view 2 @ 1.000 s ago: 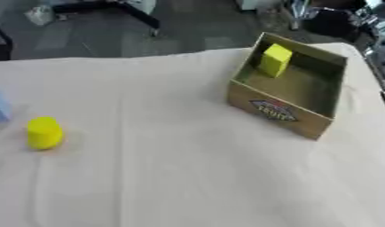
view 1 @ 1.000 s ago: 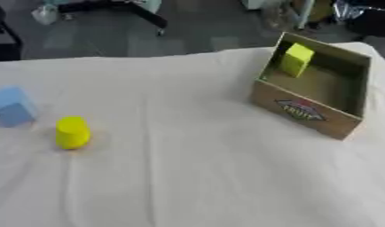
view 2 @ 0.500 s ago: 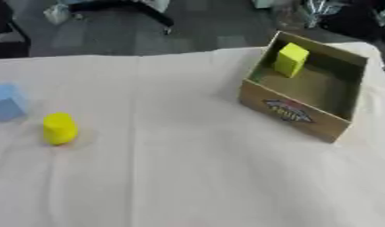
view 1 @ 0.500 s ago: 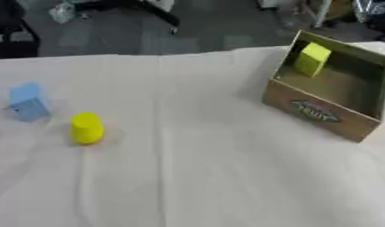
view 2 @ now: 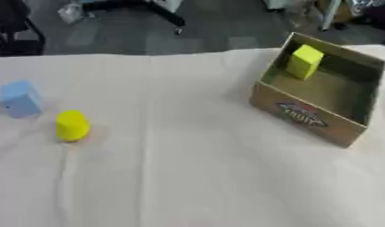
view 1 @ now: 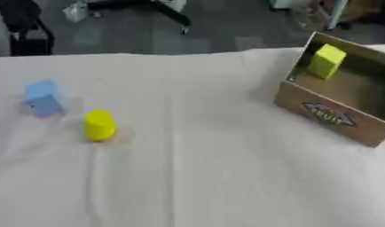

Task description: Pick up the objects with one hand, pass them to the other hand, and then place them into the box on the other side of the table.

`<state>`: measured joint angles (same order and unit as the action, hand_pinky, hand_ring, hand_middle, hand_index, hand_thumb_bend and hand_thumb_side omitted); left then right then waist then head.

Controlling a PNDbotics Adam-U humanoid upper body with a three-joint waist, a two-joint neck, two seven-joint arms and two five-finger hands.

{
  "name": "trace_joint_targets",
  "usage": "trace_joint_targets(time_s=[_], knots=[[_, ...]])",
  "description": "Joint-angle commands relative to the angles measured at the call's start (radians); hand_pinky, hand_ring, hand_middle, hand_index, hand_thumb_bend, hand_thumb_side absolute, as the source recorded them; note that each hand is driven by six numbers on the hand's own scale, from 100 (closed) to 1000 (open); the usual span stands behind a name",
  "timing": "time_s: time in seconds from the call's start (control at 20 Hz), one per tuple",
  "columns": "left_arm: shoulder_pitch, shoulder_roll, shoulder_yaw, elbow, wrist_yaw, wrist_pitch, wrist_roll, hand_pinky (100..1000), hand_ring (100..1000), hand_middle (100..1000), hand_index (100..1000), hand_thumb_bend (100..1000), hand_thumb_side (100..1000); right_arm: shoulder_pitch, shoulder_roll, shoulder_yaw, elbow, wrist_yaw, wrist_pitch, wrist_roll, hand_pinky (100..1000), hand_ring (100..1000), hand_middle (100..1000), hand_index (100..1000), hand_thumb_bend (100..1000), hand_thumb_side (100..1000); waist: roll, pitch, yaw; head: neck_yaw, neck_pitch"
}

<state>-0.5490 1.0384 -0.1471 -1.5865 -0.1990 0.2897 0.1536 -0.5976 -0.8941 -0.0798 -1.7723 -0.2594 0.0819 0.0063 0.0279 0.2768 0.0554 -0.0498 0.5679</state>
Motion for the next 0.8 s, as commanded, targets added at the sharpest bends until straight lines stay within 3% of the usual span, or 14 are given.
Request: trace_joint_targets(time_s=[0.05, 0.2, 0.45, 0.8], knots=[[-0.049, 0.054, -0.021, 0.047, 0.019, -0.047, -0.053, 828, 778, 732, 838, 744, 574, -0.012, -0.061, -0.011, -0.027, -0.055, -0.001, 0.006, 1000, 902, 868, 792, 100, 259, 0.009, -0.017, -0.003, 0.025, -0.022], [-0.089, 0.047, -0.038, 0.1, 0.02, -0.073, -0.106, 830, 782, 734, 843, 742, 550, -0.01, -0.074, -0.012, -0.028, -0.109, -0.001, 0.014, 1000, 901, 868, 791, 100, 268, 0.009, -0.011, -0.007, 0.045, -0.029], [-0.153, 0.022, -0.074, 0.182, -0.01, -0.093, -0.197, 835, 790, 739, 847, 731, 437, -0.019, -0.079, -0.013, -0.021, -0.2, 0.007, 0.029, 1000, 900, 867, 790, 100, 281, 0.009, -0.004, -0.017, 0.059, -0.02], [-0.247, -0.035, -0.11, 0.315, -0.069, -0.098, -0.32, 845, 804, 750, 844, 738, 432, -0.014, -0.091, -0.022, -0.026, -0.278, 0.013, 0.033, 1000, 899, 865, 789, 100, 305, 0.014, 0.006, -0.022, 0.074, 0.0]])
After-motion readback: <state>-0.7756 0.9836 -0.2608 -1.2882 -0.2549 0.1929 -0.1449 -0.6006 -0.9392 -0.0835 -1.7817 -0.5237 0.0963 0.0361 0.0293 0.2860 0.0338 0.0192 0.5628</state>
